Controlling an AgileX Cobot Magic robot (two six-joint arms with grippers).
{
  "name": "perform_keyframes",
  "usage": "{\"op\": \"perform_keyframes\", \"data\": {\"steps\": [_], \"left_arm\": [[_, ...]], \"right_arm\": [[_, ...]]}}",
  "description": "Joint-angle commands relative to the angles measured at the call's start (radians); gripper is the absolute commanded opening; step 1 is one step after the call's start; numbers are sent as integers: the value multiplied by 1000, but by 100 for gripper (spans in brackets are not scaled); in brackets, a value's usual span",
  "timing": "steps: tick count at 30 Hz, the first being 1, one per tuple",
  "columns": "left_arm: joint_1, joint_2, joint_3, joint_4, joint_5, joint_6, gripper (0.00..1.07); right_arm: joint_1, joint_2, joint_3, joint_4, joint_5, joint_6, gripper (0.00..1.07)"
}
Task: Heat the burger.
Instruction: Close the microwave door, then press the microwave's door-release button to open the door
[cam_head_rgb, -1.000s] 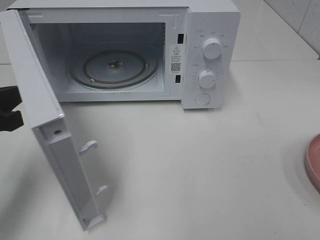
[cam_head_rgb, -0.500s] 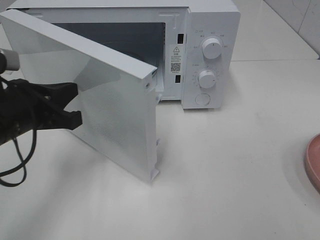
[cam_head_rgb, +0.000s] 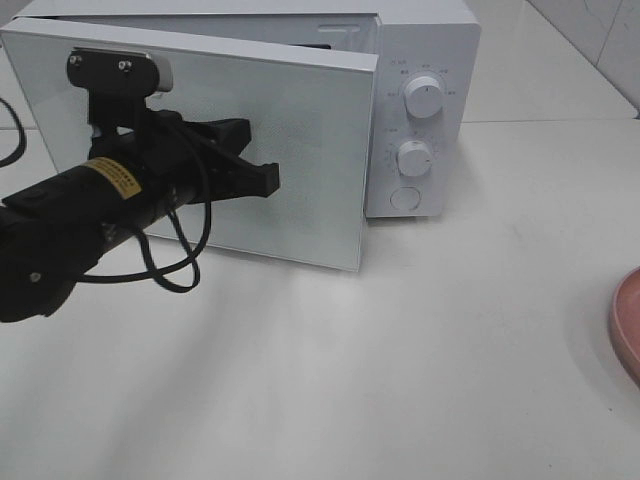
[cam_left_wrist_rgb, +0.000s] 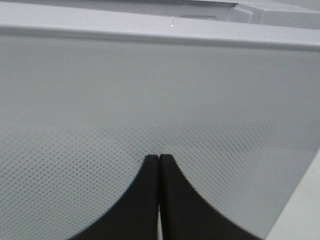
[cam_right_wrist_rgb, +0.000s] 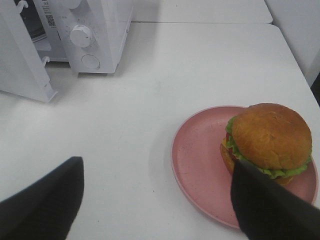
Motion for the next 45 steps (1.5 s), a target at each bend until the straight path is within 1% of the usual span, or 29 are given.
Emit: {"op": "perform_keyframes", "data": {"steps": [1,3,4,5,6,7,8,9,10,11,12,13,14,15,17,18,19,20,26,27,28,32,34,35,36,42,43,44,45], "left_arm": [[-10,26,-53,-20,-10,5,0],[-11,63,-113,-37,11,15,0],[-11,63,-113,-37,11,15,0],[-11,86,-157,-46,18,24,0],[-11,86,-157,-46,18,24,0],[-11,95,-173,-47,17,24,0],[-11,117,-213,-48,17,24,0],[-11,117,-213,-48,17,24,0],[-11,138,-246,-52,17,30,0],[-11,138,-246,-52,17,30,0],[-11,146,-265,-56,17,37,0],[-11,166,-300,-71,19,61,0],[-11,166,-300,-71,19,61,0],[-11,185,-330,-91,20,85,0],[-11,193,-342,-104,23,93,0],[-10,209,-372,-130,34,113,0],[-10,209,-372,-130,34,113,0],[-10,224,-397,-150,39,133,0],[5,263,-457,-154,65,136,0],[5,263,-457,-154,65,136,0],[17,265,-467,-156,85,123,0],[16,254,-468,-147,110,119,0],[-3,230,-465,-131,185,120,0],[-3,230,-465,-131,185,120,0],[-18,212,-452,-132,228,123,0],[-80,153,-380,-133,334,123,0],[-80,153,-380,-133,334,123,0],[-98,130,-357,-133,397,123,2],[-107,119,-350,-133,446,123,8]], "right_arm": [[-7,-25,4,4,-12,-7,75],[-7,-25,4,4,-12,-7,75],[-7,-25,4,4,-12,-7,75],[-7,-25,4,4,-12,-7,75],[-7,-25,4,4,-12,-7,75],[-7,-25,4,4,-12,-7,75],[-7,-25,4,4,-12,-7,75],[-7,-25,4,4,-12,-7,75],[-7,-25,4,4,-12,-7,75],[-7,-25,4,4,-12,-7,75],[-7,-25,4,4,-12,-7,75],[-7,-25,4,4,-12,-7,75],[-7,-25,4,4,-12,-7,75],[-7,-25,4,4,-12,-7,75],[-7,-25,4,4,-12,-7,75],[-7,-25,4,4,-12,-7,75],[-7,-25,4,4,-12,-7,75],[-7,-25,4,4,-12,-7,75],[-7,-25,4,4,-12,-7,75],[-7,-25,4,4,-12,-7,75],[-7,-25,4,4,-12,-7,75],[-7,-25,4,4,-12,-7,75],[-7,-25,4,4,-12,-7,75],[-7,-25,4,4,-12,-7,75],[-7,-25,4,4,-12,-7,75],[-7,-25,4,4,-12,-7,75],[-7,-25,4,4,-12,-7,75],[-7,-25,4,4,-12,-7,75],[-7,-25,4,4,-12,-7,75]]}}
